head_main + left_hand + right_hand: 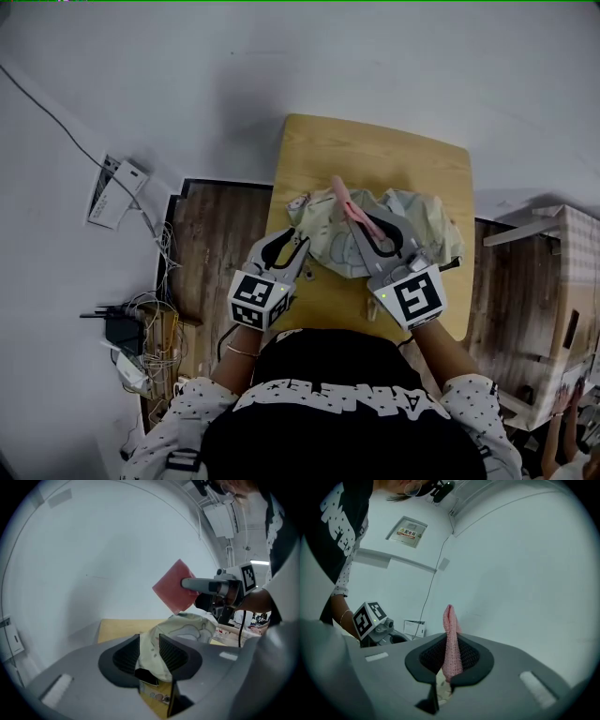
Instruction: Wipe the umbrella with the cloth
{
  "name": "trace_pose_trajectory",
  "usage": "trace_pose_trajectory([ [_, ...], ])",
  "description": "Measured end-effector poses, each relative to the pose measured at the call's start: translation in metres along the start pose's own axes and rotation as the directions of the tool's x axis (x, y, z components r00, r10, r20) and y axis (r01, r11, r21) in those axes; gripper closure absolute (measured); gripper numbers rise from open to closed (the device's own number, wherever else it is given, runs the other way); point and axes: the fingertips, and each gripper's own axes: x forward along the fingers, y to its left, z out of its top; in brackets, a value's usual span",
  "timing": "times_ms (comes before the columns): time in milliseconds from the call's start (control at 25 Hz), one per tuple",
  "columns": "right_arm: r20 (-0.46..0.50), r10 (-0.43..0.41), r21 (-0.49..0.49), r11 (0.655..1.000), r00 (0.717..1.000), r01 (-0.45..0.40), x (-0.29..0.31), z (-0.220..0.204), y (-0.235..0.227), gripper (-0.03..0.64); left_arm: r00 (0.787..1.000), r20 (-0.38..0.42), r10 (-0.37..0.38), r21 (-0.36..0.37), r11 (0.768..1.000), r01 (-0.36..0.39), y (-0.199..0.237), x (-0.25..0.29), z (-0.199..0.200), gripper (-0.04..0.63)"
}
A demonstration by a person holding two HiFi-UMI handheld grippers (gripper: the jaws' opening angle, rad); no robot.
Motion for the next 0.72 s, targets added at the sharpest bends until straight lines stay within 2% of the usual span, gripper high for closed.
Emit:
trace_pose_trajectory([
  [120, -0.056, 0.011, 0.022, 1.000, 0.998, -0.010, 0.020, -0.026, 0.008, 0.583, 0.998, -0.055, -0.004, -0.003, 1.000, 0.004, 0.008, 0.004, -0.015, 0.477],
  [240, -0.152, 0.006, 0.031, 1.000, 0.988, -0.001, 0.033, -0.058, 0.007, 0.583, 0.995, -0.097, -0.026, -0.008, 1.000, 0.025, 0.012, 0.011, -0.029, 0.476],
  [520, -0.291, -0.001, -0.020, 1.000, 0.957, -0.005, 0.049, -0.102, 0.002, 0.583, 0.980, -0.190, -0.068, -0.048, 0.997, 0.060, 0.019, 0.031, -0.054, 0.436],
  [600, -0.308, 0.004, -0.029, 0.999, 0.951, -0.014, 0.050, -0.110, 0.003, 0.583, 0.975, -0.211, -0.065, -0.054, 0.997, 0.055, 0.019, 0.035, -0.060, 0.437],
  [720, -0.328, 0.021, -0.030, 0.999, 0.945, -0.033, 0.051, -0.116, 0.008, 0.583, 0.973, -0.222, -0.062, -0.050, 0.997, 0.052, 0.018, 0.038, -0.064, 0.483],
])
